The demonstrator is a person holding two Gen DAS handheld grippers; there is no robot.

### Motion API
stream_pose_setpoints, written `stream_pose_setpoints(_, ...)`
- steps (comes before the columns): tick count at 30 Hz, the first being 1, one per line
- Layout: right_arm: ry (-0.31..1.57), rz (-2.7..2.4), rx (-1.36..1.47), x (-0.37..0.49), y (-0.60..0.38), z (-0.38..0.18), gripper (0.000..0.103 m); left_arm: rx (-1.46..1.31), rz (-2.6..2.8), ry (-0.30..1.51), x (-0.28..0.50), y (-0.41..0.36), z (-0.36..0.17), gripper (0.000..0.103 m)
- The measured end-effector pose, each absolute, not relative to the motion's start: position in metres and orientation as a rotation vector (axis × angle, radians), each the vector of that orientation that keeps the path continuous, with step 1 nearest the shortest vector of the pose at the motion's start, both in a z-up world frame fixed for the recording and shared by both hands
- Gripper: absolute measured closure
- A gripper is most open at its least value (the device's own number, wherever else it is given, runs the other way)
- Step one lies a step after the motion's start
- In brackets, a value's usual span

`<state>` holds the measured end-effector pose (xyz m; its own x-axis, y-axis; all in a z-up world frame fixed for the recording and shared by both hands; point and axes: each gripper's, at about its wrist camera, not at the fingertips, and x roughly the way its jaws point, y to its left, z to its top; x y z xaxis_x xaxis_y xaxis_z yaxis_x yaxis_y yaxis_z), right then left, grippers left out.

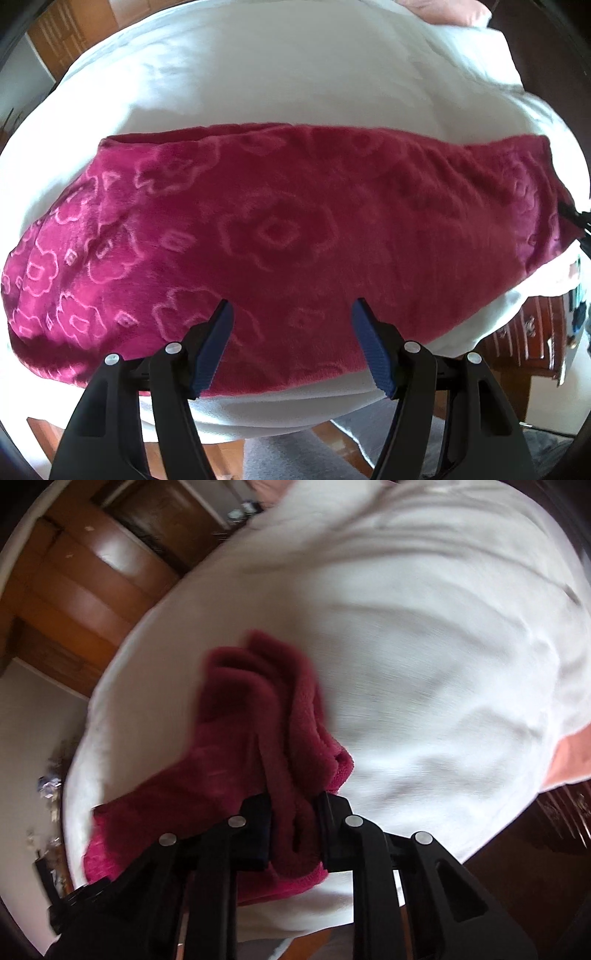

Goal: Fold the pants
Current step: 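Grasp the pants end with the right gripper and lift it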

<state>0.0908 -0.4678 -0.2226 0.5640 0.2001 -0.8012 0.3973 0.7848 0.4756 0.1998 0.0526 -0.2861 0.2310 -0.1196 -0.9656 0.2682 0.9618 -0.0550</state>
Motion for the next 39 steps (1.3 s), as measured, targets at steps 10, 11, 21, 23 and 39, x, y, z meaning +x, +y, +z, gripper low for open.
stream_pose_setpoints(10, 0.922, 0.126, 0.631, 0.115, -0.380, -0.157, 0.085, 0.001, -0.268, 1.270, 0.228, 0.099, -0.257, 0.037)
stream_pose_setpoints(11, 0.923, 0.151, 0.621, 0.118, -0.369, -0.153, 0.085, -0.007, -0.266, 1.265, 0.230, 0.105, -0.255, 0.037)
stream_pose_setpoints(21, 1.009, 0.351, 0.520, 0.163, -0.237, -0.155, 0.085, -0.100, -0.181, 1.292, 0.226, 0.203, -0.254, 0.037)
stream_pose_setpoints(23, 1.048, 0.388, 0.489, 0.173, -0.201, -0.163, 0.085, -0.111, -0.166, 1.298, 0.225, 0.220, -0.255, 0.037)
stream_pose_setpoints(39, 1.288, 0.469, 0.215, 0.176, -0.047, -0.267, 0.084, -0.119, -0.132, 1.365, 0.225, 0.325, -0.270, 0.037)
